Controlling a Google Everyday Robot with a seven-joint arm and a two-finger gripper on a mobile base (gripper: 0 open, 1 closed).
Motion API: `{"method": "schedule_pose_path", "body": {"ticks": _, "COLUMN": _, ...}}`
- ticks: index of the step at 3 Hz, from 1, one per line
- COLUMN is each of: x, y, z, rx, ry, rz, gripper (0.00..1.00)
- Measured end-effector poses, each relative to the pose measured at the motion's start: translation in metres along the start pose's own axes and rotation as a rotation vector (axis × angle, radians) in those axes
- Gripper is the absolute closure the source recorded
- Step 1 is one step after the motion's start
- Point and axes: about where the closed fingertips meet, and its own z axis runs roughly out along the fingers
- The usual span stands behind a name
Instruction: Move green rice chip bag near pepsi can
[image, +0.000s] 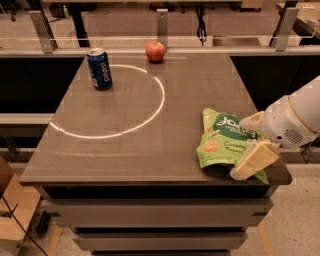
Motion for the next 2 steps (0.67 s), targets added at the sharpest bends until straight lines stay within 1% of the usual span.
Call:
{"method": "schedule_pose_path", "body": {"ticks": 1, "x": -0.007, "y": -0.003, "z": -0.007, "rx": 0.016, "ry": -0.01, "rz": -0.014, "gripper": 0.65}}
{"method": "schedule_pose_path", "body": {"ticks": 2, "x": -0.03, "y": -0.01, "z": -0.023, "rx": 0.05, "ry": -0.026, "rz": -0.083, "gripper": 0.88}}
